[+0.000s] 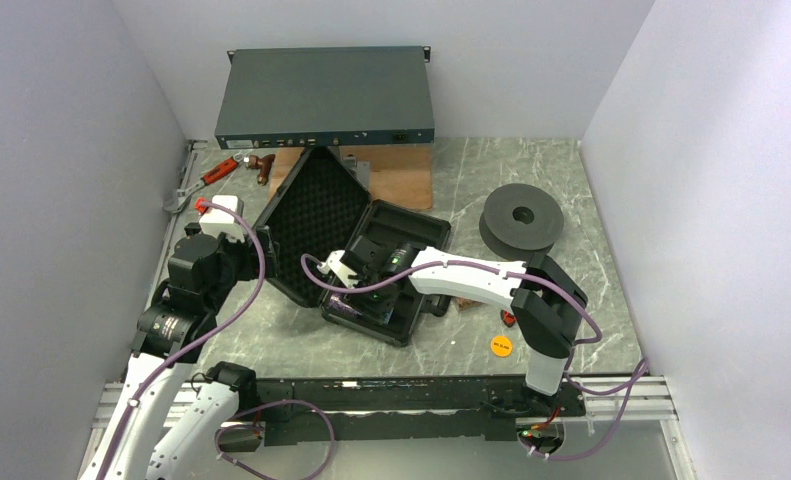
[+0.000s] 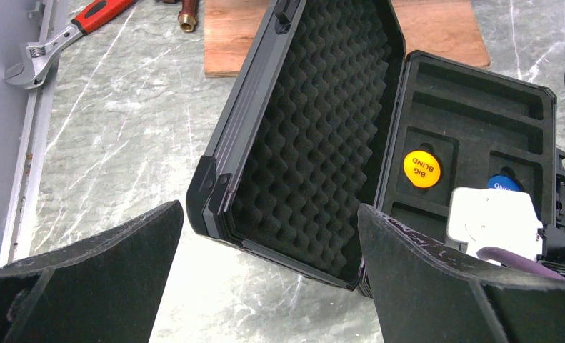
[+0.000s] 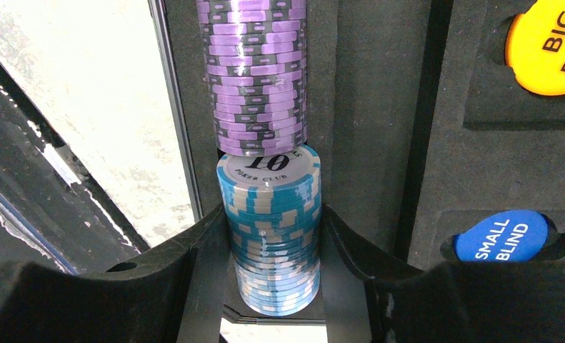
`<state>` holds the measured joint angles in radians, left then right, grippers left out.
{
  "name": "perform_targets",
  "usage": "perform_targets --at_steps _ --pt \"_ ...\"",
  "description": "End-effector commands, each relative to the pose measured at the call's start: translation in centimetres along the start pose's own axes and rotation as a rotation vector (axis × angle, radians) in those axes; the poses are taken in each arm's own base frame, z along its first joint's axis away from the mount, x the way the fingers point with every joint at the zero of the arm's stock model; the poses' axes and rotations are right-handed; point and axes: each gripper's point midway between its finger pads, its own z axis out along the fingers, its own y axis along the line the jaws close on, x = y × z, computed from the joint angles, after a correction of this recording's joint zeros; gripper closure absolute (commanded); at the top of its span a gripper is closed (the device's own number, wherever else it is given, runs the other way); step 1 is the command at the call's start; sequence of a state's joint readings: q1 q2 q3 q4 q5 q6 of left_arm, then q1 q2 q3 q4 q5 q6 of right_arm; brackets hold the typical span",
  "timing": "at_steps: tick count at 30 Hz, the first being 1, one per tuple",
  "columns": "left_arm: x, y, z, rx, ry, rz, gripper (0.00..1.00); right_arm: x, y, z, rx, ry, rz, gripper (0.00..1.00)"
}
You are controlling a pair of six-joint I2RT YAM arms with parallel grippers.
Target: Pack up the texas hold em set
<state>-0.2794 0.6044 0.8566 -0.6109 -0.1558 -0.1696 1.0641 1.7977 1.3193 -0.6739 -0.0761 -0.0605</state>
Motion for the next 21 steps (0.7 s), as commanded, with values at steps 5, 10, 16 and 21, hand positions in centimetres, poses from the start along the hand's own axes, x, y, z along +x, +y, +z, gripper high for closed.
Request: perform_targets --at_steps 5,10,16,21 --pt "-0.7 0.1 -0.2 -0.009 -0.028 0.004 0.01 -1.9 1.3 0.4 -0.045 -0.074 -0.012 0.43" --pt "-0.7 0.1 -0.2 -0.009 -0.029 0.006 0.01 -1.9 1.3 -0.3 -0.039 -0.082 -0.010 0.39" --pt "-0.8 0.2 -0.2 -0.009 -0.030 0.004 0.01 -2.6 1.4 -1.3 -0.040 -0.116 -0.005 0.38" --pt "-0.8 0.2 -0.3 -0.009 -0.032 0.003 0.01 -3.3 1.4 -2.6 -0.031 -0.165 -0.002 0.37"
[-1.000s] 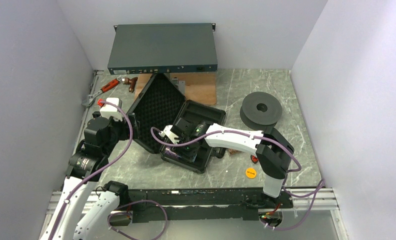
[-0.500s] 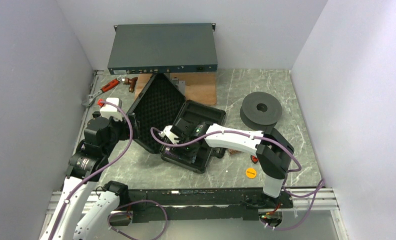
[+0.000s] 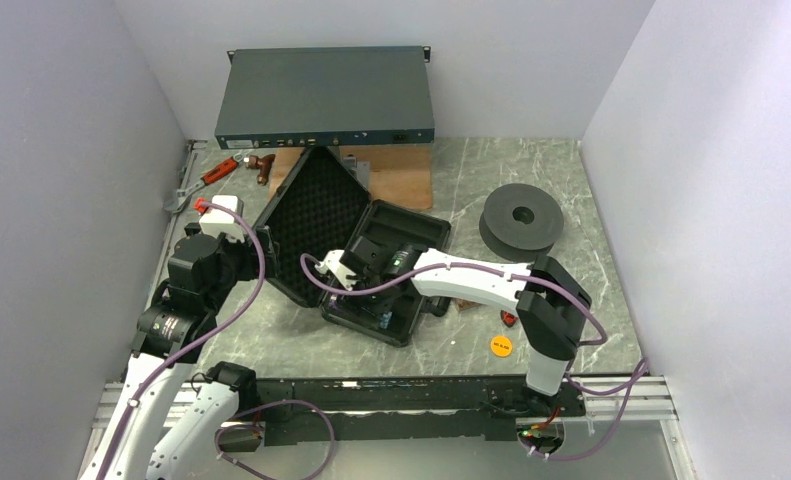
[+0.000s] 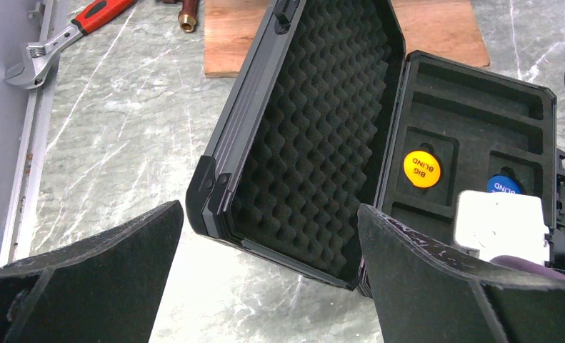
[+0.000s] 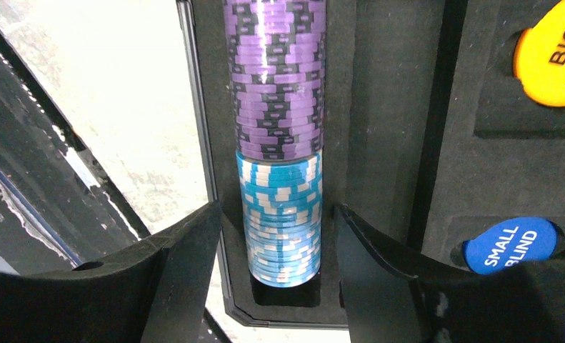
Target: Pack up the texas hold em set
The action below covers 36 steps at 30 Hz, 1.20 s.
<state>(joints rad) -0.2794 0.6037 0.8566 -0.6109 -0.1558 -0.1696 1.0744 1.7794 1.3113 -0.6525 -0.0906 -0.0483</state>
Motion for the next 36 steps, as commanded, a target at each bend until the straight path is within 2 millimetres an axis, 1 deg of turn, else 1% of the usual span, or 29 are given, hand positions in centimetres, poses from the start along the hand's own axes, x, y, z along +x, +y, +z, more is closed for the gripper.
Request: perform_targets --at_steps 1,4,6,8,10,13,18,20,24,36 --pt "-0.8 0.2 -0.3 -0.010 -0.032 0.003 0.01 -2.7 0.6 -2.4 -0.011 -0.139 -0.002 0.36" --pt "-0.8 0.2 -0.3 -0.011 -0.031 0.004 0.01 -2.7 0.4 -3.2 0.004 -0.161 0.010 0.34" --pt "-0.8 0.2 -0.3 -0.010 -0.033 0.003 0.01 -2.3 0.0 -3.5 0.023 -0.161 0.025 0.34" --pt "-0.8 0.2 -0.3 -0.009 -0.033 0.004 0.01 -1.8 -0.6 -3.9 0.057 -0.166 0.038 0.35" --pt "-0.8 0.1 -0.3 -0.007 -0.032 0.004 0.01 -1.2 -0.7 -4.3 0.062 -0.175 0.079 0.39" --pt "-0.8 0.1 -0.3 -0.008 -0.032 0.003 0.01 -0.1 -0.7 -4.6 0.050 -0.184 0.108 0.49" --pt "-0.7 0.1 -0.2 -0.007 -0.029 0.005 0.01 1.5 0.0 -4.0 0.014 -0.148 0.129 0.74" --pt "-0.7 0.1 -0.2 -0.006 -0.030 0.004 0.01 2.1 0.2 -3.6 0.002 -0.124 0.129 0.81" --pt "-0.8 0.0 -0.2 -0.003 -0.031 0.004 0.01 2.3 0.4 -3.3 -0.011 -0.115 0.126 0.92" --pt "-0.7 0.0 -0.1 -0.002 -0.030 0.006 0.01 1.4 0.8 -1.8 -0.047 -0.104 0.114 0.94"
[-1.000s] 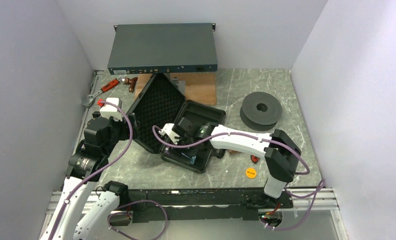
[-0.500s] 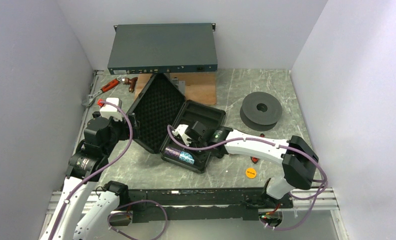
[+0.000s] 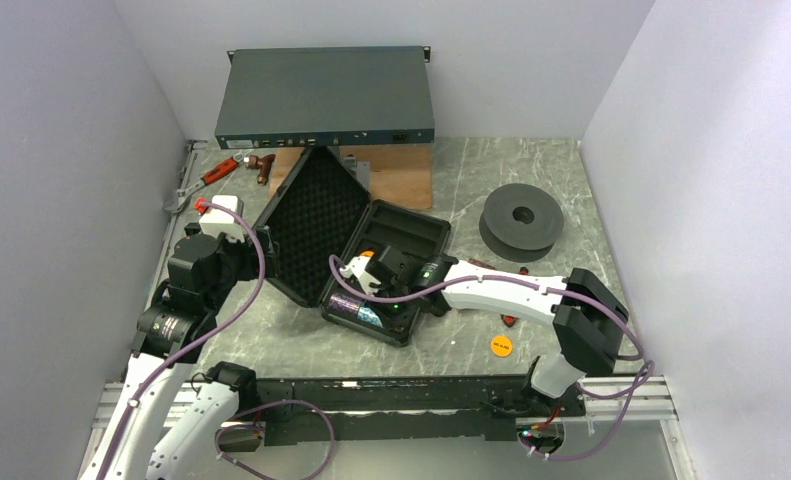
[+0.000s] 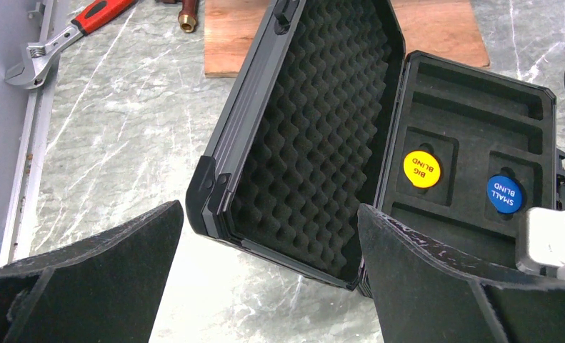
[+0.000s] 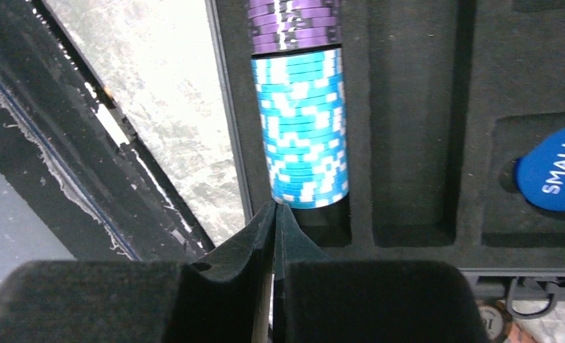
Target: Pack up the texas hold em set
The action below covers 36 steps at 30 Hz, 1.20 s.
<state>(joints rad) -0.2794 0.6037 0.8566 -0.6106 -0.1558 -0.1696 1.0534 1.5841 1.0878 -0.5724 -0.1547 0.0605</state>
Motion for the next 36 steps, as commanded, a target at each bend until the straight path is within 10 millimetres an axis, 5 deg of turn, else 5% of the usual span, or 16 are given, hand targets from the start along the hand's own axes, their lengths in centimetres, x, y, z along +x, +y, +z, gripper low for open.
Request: perform_targets --at_steps 1,7,12,18,21,28,30,33,36 --pt "-0.7 0.0 -0.1 -0.003 -0.029 0.006 0.01 -2.0 -0.3 0.4 0.006 -0.048 -0.010 0.95" --pt "-0.7 0.0 -0.2 -0.001 -0.031 0.004 0.01 -3.0 -0.3 -1.0 0.022 -0.094 -0.016 0.90" --pt "-0.8 0.1 -0.3 -0.002 -0.037 0.003 0.01 -5.0 -1.5 -3.9 0.099 -0.205 0.008 0.67" --pt "-0.8 0.0 -0.3 0.002 -0.037 0.003 0.01 -5.4 -3.2 -6.4 0.170 -0.312 0.095 0.56" --pt "-0.8 -0.1 -0.2 0.004 -0.034 0.004 0.01 -5.1 -4.4 -7.7 0.230 -0.371 0.163 0.53" --pt "-0.7 -0.1 -0.1 0.005 -0.032 0.004 0.01 -3.6 -8.3 -11.7 0.432 -0.594 0.469 0.24" --pt "-0.7 -0.1 -0.1 0.007 -0.032 0.004 0.01 -2.6 -9.5 -12.8 0.485 -0.664 0.583 0.21" --pt "-0.7 -0.2 0.1 0.008 -0.025 0.006 0.01 -0.7 -11.1 -14.5 0.556 -0.772 0.763 0.01" --pt "-0.5 -0.3 0.2 0.015 -0.019 0.007 0.01 1.3 -12.4 -15.0 0.587 -0.843 0.910 0.00"
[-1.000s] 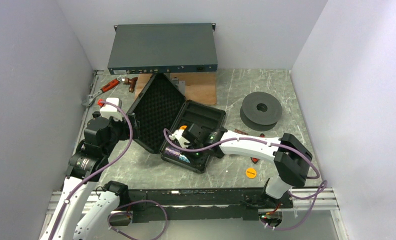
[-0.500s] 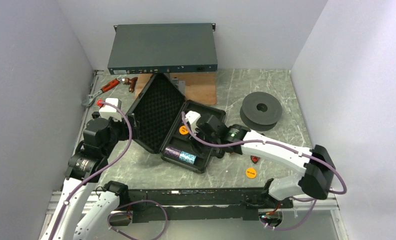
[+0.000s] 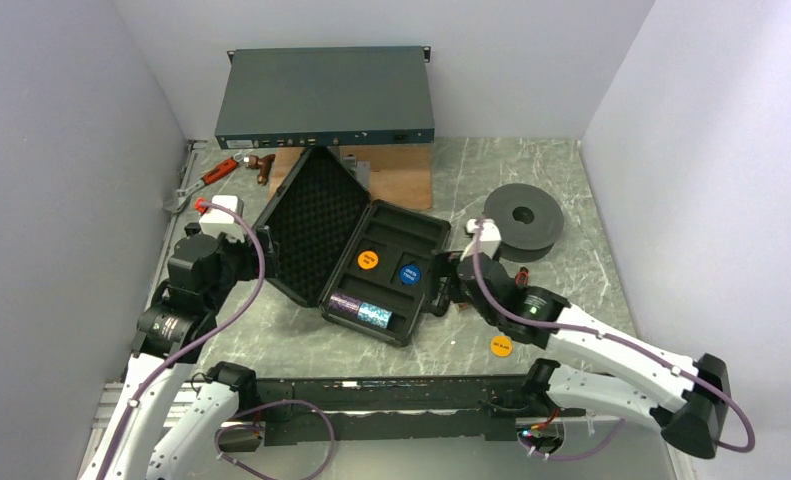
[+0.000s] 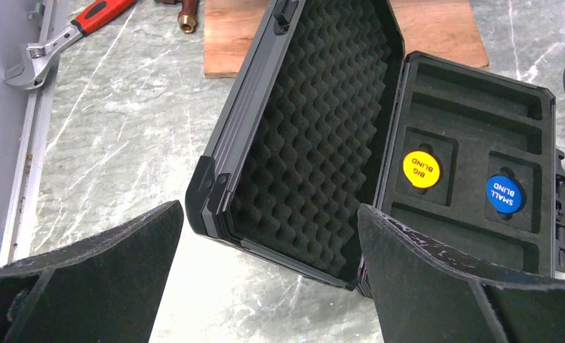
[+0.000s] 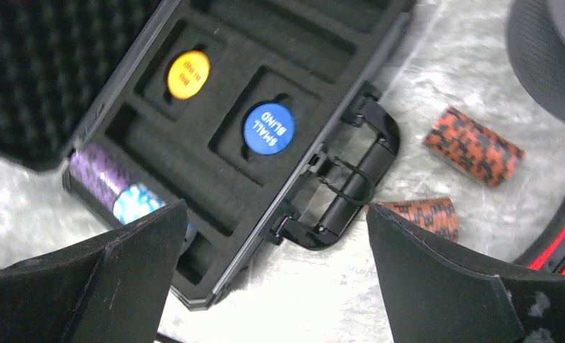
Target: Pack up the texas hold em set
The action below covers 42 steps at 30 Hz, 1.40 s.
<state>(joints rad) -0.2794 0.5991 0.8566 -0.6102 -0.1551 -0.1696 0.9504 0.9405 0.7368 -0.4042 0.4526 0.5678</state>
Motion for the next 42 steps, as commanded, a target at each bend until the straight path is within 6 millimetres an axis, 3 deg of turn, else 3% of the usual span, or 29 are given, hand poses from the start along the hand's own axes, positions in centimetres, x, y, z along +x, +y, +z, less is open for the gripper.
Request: perform_targets --at_steps 1,6,13,19,26,42 --pt "-0.4 -0.3 0.4 0.014 -0.013 0.008 0.01 -1.7 -3.6 -0.5 0.147 -0.165 0.334 0.00" --pt "-0.4 -0.3 0.4 0.011 -0.013 0.008 0.01 0.1 -6.3 -0.7 0.232 -0.158 0.565 0.00" --pt "-0.4 -0.3 0.4 0.009 -0.012 0.006 0.01 6.2 -9.4 -0.9 0.483 -0.042 0.886 0.08" --pt "-0.4 -0.3 0.3 0.010 -0.013 0.007 0.01 9.4 -10.0 -0.5 0.617 0.046 0.954 0.14" --pt "-0.4 -0.2 0.3 0.005 -0.013 0.006 0.01 10.7 -10.4 0.6 0.631 0.068 1.045 0.20" --pt "-0.4 -0.3 0.4 0.010 -0.008 0.007 0.01 9.4 -11.8 3.2 0.639 0.064 1.018 0.25"
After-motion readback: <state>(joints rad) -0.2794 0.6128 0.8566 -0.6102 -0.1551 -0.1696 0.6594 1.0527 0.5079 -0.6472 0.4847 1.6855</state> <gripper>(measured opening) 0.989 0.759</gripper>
